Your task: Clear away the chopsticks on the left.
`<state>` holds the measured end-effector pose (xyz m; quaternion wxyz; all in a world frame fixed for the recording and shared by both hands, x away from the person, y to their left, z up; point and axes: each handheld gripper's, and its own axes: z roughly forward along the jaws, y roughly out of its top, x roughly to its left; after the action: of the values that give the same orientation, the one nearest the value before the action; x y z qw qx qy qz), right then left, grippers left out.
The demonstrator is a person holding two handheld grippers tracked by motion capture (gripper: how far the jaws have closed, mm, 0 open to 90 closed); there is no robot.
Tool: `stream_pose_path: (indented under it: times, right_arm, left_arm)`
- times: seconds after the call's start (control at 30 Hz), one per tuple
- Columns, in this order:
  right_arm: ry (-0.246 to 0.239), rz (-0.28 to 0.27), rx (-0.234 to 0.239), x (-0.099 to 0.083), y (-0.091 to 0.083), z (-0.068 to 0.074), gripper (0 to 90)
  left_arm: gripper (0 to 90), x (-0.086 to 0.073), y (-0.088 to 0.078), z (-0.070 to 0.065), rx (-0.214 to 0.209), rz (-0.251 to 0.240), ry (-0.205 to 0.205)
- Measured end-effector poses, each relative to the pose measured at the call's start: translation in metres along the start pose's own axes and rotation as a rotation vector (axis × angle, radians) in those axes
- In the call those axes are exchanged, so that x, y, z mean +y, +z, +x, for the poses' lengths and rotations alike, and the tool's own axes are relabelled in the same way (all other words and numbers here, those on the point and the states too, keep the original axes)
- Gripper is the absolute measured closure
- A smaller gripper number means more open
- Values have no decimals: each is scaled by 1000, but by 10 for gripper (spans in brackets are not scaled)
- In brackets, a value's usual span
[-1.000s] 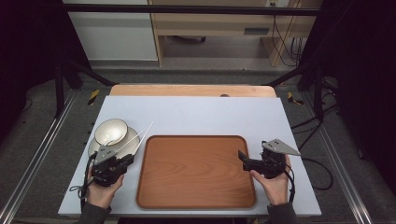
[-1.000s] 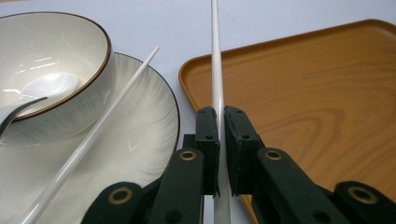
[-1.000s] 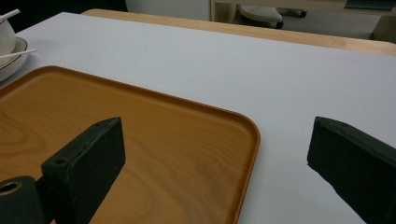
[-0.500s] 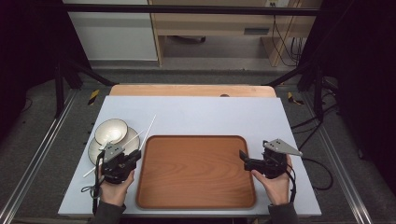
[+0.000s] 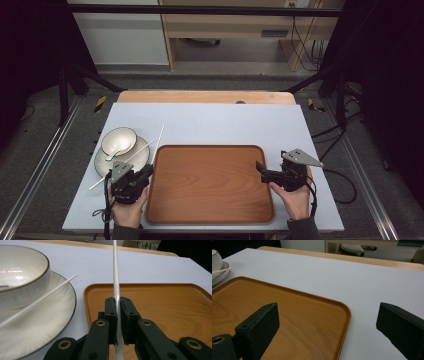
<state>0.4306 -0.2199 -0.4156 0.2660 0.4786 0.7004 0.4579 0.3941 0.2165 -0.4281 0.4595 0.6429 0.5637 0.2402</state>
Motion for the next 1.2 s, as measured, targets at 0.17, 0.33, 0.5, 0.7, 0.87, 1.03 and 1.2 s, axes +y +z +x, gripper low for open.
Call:
stream_pose_path:
  times: [0.17, 0.33, 0.5, 0.7, 0.87, 1.03, 1.2]
  right_arm:
    - [-3, 5, 4, 0, 1, 1, 50]
    - [-3, 5, 6, -1, 2, 1, 50]
    - [-5, 9, 5, -1, 2, 1, 50]
    - [-5, 12, 5, -1, 3, 1, 51]
    - [-6, 13, 7, -1, 3, 1, 51]
    - [-9, 16, 5, -2, 3, 1, 51]
    - [-10, 19, 4, -2, 4, 2, 51]
  left_arm:
    - [844, -17, 4, -2, 4, 9, -43]
    - [843, -31, 8, -6, 21, 13, -77]
    - [843, -43, 16, -9, 27, 35, -92]
    - [843, -47, 23, -12, 55, 45, -83]
    - [843, -50, 26, -13, 76, 63, -79]
    - [843, -51, 28, -12, 90, 91, -75]
    - [842, -50, 29, -14, 104, 110, -61]
